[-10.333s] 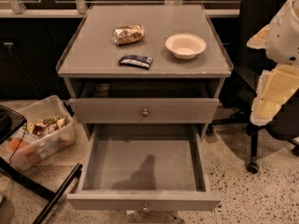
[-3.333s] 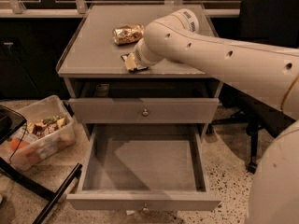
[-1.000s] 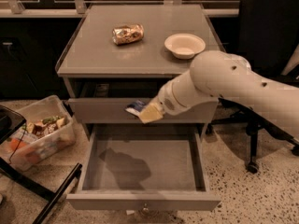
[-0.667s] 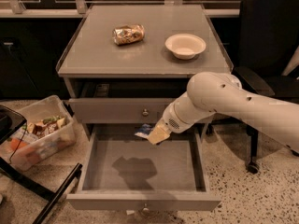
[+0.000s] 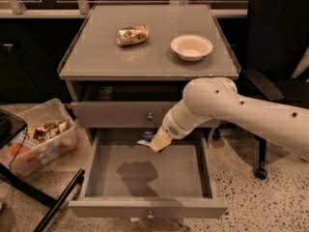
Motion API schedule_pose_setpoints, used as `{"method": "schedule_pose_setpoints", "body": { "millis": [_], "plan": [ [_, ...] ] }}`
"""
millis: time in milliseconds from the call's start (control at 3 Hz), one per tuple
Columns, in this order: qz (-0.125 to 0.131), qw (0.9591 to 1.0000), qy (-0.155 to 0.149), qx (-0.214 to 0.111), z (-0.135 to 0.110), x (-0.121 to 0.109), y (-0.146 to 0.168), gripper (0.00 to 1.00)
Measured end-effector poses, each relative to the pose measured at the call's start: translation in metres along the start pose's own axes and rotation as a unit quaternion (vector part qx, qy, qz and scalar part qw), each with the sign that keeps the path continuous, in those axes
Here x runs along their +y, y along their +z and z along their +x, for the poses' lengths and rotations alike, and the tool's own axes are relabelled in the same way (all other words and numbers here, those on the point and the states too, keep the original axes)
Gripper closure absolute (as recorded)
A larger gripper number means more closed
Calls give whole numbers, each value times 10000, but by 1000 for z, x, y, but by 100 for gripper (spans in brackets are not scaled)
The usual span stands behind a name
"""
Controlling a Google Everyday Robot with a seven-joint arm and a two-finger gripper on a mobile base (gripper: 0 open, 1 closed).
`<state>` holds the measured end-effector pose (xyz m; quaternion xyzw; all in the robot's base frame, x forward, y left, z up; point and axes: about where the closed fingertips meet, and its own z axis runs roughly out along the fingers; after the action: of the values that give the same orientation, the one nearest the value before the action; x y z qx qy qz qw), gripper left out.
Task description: Place rxbar blueberry into middle drawer
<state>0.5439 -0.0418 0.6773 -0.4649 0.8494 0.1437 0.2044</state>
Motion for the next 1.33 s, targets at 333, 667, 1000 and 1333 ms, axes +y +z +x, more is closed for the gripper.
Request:
{"method": "schedule_pose_setpoints", "body": {
  "millis": [333,667,1000,1333],
  "plan": [
    [-32,9992,-178,356,22,-12,71,100],
    [-71,9982,-314,506,47,-29,157,100],
    [-161,9970,-329,681,81,-53,228,100],
    [-261,9967,-204,743,110,-78,270,81]
  ]
}}
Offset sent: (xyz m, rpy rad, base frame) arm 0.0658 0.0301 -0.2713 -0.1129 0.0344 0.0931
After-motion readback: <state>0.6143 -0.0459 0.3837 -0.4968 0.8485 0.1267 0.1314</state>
